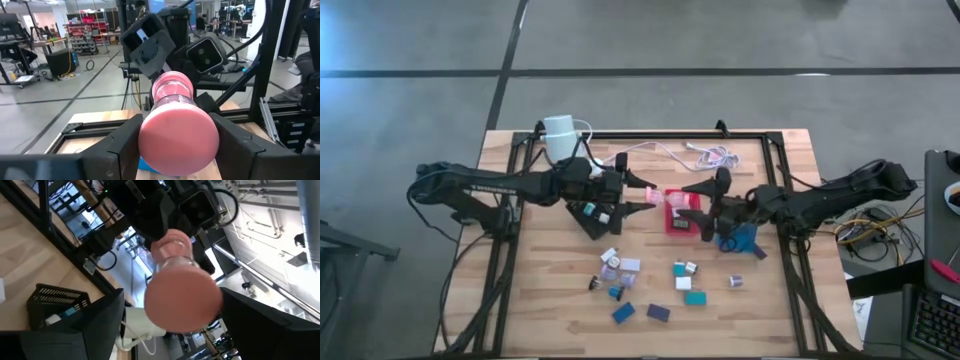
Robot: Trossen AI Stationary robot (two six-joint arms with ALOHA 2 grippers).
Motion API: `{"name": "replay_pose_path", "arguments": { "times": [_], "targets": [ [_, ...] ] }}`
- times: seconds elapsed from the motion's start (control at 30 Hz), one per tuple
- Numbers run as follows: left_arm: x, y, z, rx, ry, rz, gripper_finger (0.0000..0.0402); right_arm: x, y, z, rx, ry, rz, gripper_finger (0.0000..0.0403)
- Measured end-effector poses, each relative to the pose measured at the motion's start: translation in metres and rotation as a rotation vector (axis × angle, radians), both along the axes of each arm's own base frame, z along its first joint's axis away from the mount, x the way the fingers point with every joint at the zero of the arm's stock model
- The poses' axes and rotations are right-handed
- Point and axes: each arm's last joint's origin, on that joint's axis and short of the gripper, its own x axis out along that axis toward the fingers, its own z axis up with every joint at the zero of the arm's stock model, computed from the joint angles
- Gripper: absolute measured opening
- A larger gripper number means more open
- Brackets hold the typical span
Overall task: Pick & Place Office items
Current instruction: Put the pink hourglass into the blue bin
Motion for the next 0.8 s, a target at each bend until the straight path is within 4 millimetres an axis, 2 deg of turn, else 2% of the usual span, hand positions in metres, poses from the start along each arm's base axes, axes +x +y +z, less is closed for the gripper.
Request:
{"name": "replay_pose_path", "arguments": {
  "times": [0.3, 0.8],
  "targets": [
    [-0.001, 0.001, -0.002, -0.013, 0.02, -0.009, 0.02, 0.018, 0.003, 0.002, -0.015, 0.021, -0.006, 0.0301],
    [-0.001, 0.004, -0.004, -0.013, 0.038, 0.003, 0.02, 0.019, 0.006, 0.001, -0.037, 0.023, -0.039, 0.0227]
  ]
}}
